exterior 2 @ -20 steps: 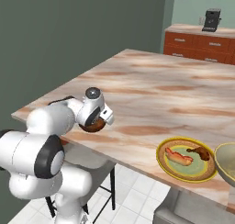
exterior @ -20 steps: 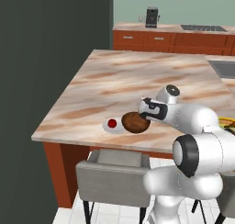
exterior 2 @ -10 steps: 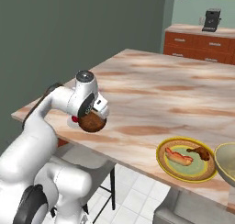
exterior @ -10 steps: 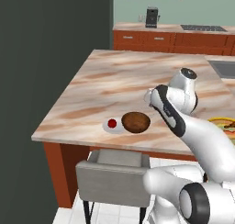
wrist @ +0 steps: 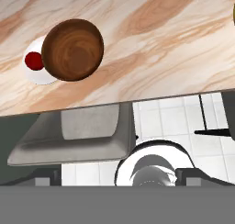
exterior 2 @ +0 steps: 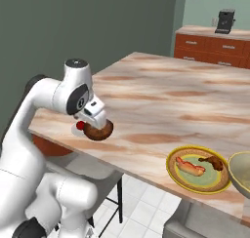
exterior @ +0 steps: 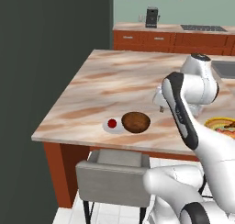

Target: Take the smaller bowl and place it next to the appetizer plate on the dining counter , and place the larger bowl next to the plate with cooked food.

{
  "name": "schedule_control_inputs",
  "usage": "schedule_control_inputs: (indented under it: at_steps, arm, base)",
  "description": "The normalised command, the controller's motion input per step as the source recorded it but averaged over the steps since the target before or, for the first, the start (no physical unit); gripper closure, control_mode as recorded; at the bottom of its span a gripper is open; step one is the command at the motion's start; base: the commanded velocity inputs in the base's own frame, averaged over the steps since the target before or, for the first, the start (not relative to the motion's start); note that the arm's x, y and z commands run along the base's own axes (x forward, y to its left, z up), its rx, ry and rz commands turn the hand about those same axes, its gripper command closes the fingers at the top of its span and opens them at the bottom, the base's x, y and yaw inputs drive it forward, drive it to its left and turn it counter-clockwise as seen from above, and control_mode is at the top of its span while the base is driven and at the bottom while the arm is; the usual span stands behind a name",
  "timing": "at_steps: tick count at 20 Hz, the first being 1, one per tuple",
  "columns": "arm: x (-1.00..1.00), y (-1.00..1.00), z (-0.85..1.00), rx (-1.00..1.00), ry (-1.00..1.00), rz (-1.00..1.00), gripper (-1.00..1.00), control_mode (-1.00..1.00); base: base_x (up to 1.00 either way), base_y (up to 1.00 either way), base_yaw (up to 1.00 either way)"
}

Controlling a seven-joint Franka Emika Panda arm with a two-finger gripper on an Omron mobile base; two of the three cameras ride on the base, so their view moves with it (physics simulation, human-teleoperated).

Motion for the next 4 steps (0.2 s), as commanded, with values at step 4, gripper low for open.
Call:
schedule_control_inputs:
  at_steps: [4]
  arm:
    - [-1.00,0.14,-0.87,-0.11,-0.13,0.00,-1.00,-1.00]
  base:
    - [0.00,0.00,0.00]
